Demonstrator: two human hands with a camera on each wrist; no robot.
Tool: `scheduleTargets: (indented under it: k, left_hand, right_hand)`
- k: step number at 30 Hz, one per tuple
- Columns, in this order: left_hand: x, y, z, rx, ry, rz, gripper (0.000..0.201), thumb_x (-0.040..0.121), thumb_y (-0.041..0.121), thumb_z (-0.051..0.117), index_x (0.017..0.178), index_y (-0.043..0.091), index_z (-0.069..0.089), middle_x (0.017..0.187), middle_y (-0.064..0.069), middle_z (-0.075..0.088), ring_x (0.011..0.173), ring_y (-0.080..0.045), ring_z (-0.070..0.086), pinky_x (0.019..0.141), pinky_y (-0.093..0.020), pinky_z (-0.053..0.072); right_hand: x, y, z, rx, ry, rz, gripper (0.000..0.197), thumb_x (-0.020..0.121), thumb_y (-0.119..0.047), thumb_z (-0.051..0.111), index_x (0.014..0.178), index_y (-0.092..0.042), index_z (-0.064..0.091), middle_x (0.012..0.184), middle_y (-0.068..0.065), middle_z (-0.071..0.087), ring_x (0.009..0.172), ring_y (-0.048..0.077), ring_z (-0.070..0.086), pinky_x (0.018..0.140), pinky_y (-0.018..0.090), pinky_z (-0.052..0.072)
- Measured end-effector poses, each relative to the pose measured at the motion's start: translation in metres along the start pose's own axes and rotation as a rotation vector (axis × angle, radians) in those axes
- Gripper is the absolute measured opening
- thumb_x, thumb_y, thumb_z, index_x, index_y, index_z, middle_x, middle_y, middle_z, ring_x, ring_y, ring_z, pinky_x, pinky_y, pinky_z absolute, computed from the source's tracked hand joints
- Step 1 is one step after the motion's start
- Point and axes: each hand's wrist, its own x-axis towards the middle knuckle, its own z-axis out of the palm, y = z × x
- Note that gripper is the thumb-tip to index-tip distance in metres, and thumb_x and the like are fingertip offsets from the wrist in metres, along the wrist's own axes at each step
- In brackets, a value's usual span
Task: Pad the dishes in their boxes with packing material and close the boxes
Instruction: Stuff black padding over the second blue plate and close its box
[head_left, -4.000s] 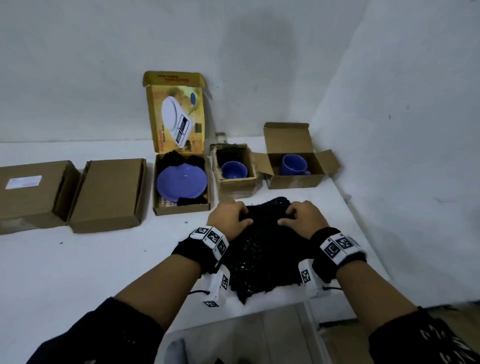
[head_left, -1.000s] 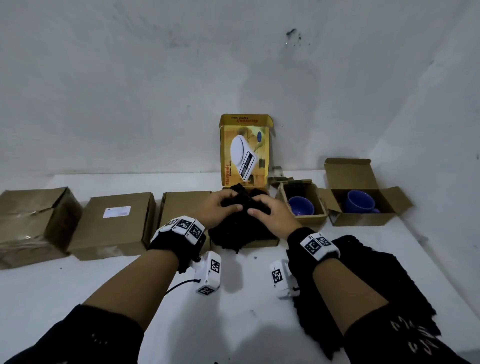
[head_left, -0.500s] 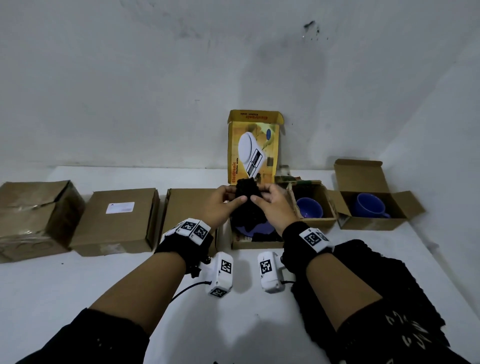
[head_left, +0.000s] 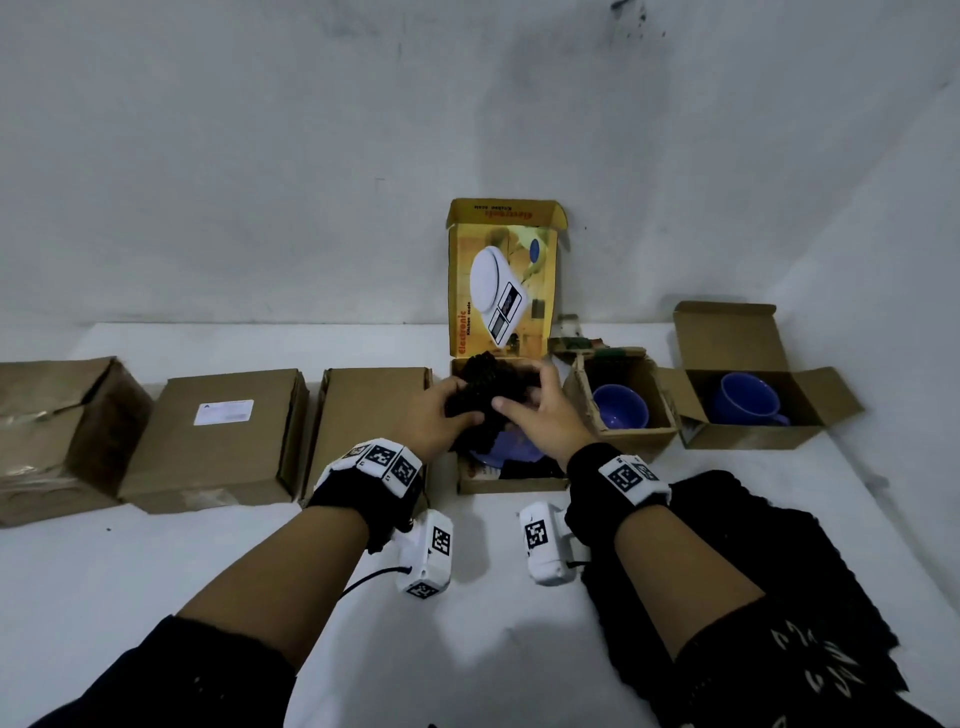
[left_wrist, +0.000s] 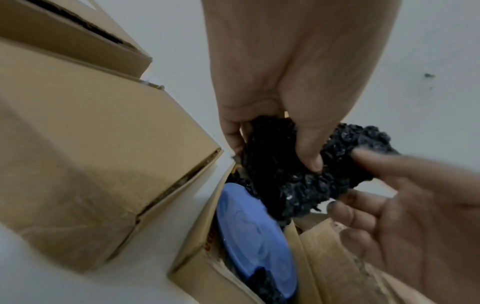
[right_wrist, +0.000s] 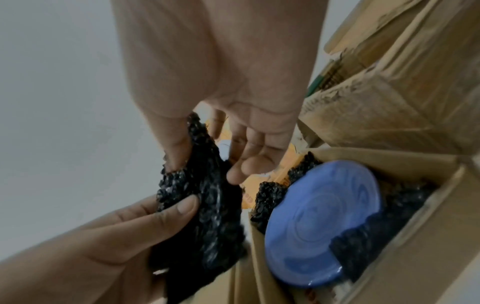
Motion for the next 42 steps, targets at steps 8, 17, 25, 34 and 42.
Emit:
scheduleTargets:
  k: [8, 17, 25, 34, 42]
  left_hand:
    - [0.008, 0.006, 0.002, 0.633, -0.081, 0.200, 0.041, 0.078, 0.020, 0.071, 0.114, 0.016, 0.052, 0.109, -0.008, 0.058, 0.107, -0.026, 0.049, 0.083, -0.031, 0.036]
    - [0.014, -0.015, 0.026, 0.833, -0.228, 0.325, 0.030, 0.081, 0.015, 0.064, 0.109, 0.015, 0.055, 0.112, -0.007, 0.061, 0.109, -0.027, 0.047, 0.084, -0.039, 0.045]
    - [0.011, -0.029, 0.029, 0.797, -0.404, 0.344, 0.016, 0.082, 0.005, 0.060, 0.096, 0.009, 0.064, 0.102, -0.010, 0.065, 0.100, -0.029, 0.057, 0.084, -0.032, 0.044]
    - [-0.001, -0.034, 0.030, 0.817, -0.476, 0.291, 0.032, 0.093, 0.037, 0.051, 0.110, 0.011, 0.057, 0.109, -0.007, 0.057, 0.098, -0.024, 0.055, 0.080, -0.030, 0.043]
    - [0.004, -0.041, 0.054, 0.903, -0.279, 0.170, 0.029, 0.094, 0.032, 0.049, 0.108, 0.010, 0.063, 0.109, -0.010, 0.061, 0.101, -0.028, 0.055, 0.085, -0.037, 0.046]
  right_hand:
    - [0.001, 0.027, -0.013, -0.336, 0.024, -0.110, 0.007, 0.091, -0.019, 0.059, 0.093, -0.013, 0.057, 0.090, 0.004, 0.062, 0.091, 0.025, 0.061, 0.080, 0.045, 0.052]
    - [-0.009, 0.074, -0.002, -0.473, 0.188, -0.014, 0.020, 0.088, -0.024, 0.064, 0.088, -0.004, 0.064, 0.085, 0.014, 0.065, 0.080, 0.027, 0.059, 0.068, 0.031, 0.043]
    - [-0.023, 0.089, -0.012, -0.563, 0.434, 0.323, 0.038, 0.092, -0.024, 0.057, 0.119, 0.000, 0.047, 0.122, 0.020, 0.049, 0.108, 0.036, 0.054, 0.087, 0.040, 0.046]
    - [-0.016, 0.089, -0.012, -0.632, 0.341, 0.411, 0.031, 0.090, -0.022, 0.061, 0.108, 0.004, 0.059, 0.108, 0.024, 0.063, 0.103, 0.036, 0.059, 0.081, 0.035, 0.047]
    - [-0.016, 0.086, -0.007, -0.696, 0.337, 0.404, 0.034, 0.092, -0.020, 0.058, 0.115, 0.004, 0.053, 0.115, 0.023, 0.059, 0.109, 0.037, 0.057, 0.085, 0.037, 0.046]
